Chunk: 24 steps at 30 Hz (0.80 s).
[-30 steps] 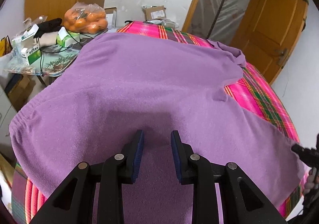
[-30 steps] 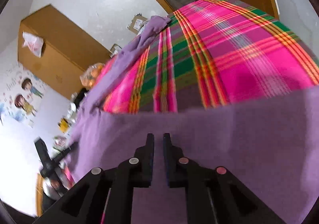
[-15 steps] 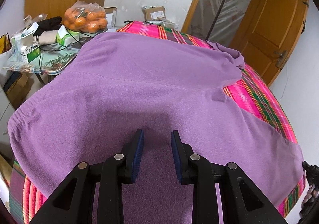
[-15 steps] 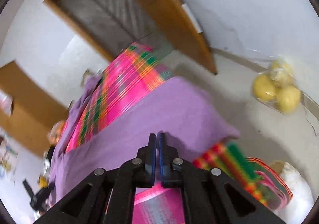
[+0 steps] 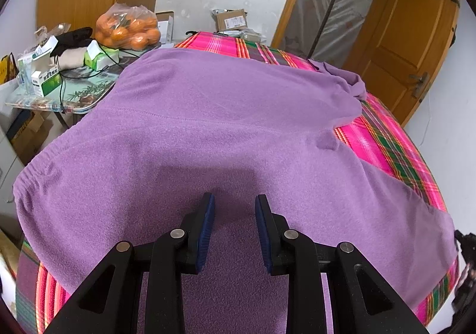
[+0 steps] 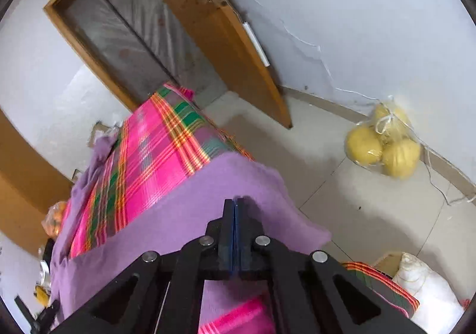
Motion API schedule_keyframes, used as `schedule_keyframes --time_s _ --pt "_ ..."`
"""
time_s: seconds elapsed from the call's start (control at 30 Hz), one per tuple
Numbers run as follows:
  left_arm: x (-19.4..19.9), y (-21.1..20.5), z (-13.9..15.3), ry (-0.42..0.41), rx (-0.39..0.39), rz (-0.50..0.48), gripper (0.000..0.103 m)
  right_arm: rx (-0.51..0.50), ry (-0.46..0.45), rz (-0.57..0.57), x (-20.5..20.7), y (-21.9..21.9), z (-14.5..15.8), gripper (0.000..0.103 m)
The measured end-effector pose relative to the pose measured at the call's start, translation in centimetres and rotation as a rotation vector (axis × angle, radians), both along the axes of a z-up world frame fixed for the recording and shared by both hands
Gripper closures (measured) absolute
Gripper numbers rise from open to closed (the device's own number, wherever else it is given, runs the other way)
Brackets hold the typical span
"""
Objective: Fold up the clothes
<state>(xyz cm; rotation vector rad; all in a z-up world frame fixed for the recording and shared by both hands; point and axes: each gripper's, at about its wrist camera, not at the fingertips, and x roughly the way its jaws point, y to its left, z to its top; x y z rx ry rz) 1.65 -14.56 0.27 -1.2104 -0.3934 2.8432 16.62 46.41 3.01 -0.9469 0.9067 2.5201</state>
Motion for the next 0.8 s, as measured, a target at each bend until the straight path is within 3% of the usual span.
schedule_keyframes --time_s 0.2,0.37,0.57,0.67,0.8 --pt "-0.2 0.4 0.2 -0.016 -0.034 0.016 0.074 0.040 0.052 0.295 -5.9 -7.2 2.0 0.100" --pt "0.0 -0.9 2.0 -0.004 0.011 0.063 0.074 0.074 0.096 0.540 -10.8 -13.3 3.6 0.100" --pt "0.8 -5.5 3.7 0.033 -0.043 0.204 0.074 0.047 0.098 0.692 -13.0 -17.9 3.8 0.100" --pt "1.3 -8.0 2.5 -0.002 -0.056 0.280 0.074 0.053 0.081 0.768 -12.8 -20.1 3.7 0.100" --pt "2.6 -10.9 0.4 -0.035 -0.015 0.355 0.074 0.047 0.048 0.840 -13.1 -22.5 3.2 0.100"
